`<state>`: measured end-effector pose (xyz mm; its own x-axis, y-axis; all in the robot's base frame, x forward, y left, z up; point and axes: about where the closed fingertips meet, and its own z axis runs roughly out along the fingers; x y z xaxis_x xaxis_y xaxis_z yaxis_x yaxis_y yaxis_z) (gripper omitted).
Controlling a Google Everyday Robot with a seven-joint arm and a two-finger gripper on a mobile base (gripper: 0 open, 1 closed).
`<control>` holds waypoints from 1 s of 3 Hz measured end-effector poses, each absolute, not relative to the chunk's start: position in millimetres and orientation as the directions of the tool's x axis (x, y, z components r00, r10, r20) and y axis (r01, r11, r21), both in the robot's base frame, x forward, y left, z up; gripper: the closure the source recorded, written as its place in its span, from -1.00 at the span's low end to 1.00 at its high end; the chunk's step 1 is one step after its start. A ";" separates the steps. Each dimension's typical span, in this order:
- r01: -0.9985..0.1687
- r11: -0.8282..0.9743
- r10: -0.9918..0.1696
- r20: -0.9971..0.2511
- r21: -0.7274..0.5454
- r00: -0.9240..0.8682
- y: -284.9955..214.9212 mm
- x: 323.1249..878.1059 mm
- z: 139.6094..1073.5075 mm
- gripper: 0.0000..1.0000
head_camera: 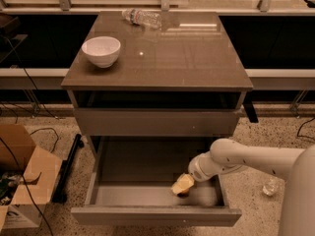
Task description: Pick orange from middle drawer and place on counter
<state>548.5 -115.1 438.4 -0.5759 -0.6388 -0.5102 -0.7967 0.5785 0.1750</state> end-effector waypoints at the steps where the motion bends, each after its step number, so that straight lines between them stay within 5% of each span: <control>1: -0.780 0.594 -0.639 -0.474 0.195 -0.606 -111.5 546.3 414.3 -1.00; 2: -0.751 0.625 -0.637 -0.417 0.213 -0.648 -116.8 536.2 390.1 -0.95; 3: -0.739 0.635 -0.637 -0.389 0.225 -0.666 -116.9 529.5 378.6 -0.49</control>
Offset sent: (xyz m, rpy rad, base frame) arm -0.0165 -0.0115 -0.0628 -0.0893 0.1222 -0.0774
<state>529.5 -116.9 378.6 -0.6658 -0.6366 -0.3891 -0.7389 0.6351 0.2252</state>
